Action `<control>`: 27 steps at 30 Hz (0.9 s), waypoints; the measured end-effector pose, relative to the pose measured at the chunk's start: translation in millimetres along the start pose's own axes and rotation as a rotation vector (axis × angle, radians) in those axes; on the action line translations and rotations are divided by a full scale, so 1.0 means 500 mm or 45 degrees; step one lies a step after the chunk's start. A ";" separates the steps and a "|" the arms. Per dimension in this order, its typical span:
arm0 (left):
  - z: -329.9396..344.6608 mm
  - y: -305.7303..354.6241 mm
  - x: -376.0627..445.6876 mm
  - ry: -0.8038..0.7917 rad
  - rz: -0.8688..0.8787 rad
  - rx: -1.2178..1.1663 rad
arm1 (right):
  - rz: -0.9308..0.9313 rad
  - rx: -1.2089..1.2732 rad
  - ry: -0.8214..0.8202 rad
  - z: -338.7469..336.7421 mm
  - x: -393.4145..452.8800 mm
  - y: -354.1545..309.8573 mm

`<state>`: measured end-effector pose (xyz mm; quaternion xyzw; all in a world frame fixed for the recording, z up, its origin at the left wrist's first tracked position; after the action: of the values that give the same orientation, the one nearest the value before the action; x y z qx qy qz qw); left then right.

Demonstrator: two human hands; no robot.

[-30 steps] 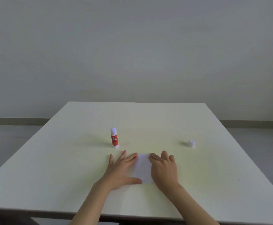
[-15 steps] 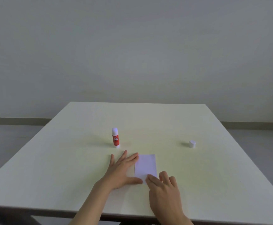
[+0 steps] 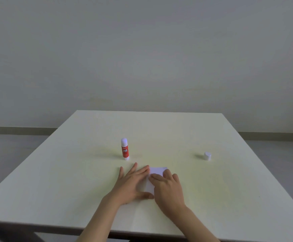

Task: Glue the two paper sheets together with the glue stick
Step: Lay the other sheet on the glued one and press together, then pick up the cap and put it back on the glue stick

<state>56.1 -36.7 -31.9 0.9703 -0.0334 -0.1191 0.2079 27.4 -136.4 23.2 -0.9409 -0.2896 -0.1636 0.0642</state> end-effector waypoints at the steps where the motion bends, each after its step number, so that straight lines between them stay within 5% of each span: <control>1: -0.001 0.001 -0.001 -0.005 -0.001 -0.008 | 0.019 0.063 -0.040 0.013 -0.001 0.009; 4: 0.000 0.004 -0.003 -0.029 0.006 -0.030 | 0.054 0.283 -0.139 0.048 -0.004 0.033; 12: -0.026 -0.003 -0.009 0.012 0.049 -0.321 | 0.106 0.542 0.057 0.025 0.005 0.065; 18: -0.173 -0.128 -0.076 1.006 -0.294 -0.948 | 0.661 0.379 0.467 -0.063 -0.049 0.299; 22: -0.158 -0.163 -0.029 0.880 -0.522 -1.002 | 0.897 0.200 0.267 -0.033 -0.110 0.409; 27: -0.154 -0.147 0.033 0.784 -0.549 -0.978 | 0.781 0.276 0.206 -0.007 -0.085 0.411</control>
<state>92.1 58.9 2.5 0.7993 0.2751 0.1272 0.5189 109.7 -328.7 6.5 -0.9558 -0.0025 -0.1793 0.2328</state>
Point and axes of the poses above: each hand's wrist, its own x-axis towards the middle knuckle, its own z-axis out of the palm, y = z × x, the point moved 10 cm from there along x, towards the middle knuckle, and after that the axes turned 13 degrees about -z, right-handed, at the moved point
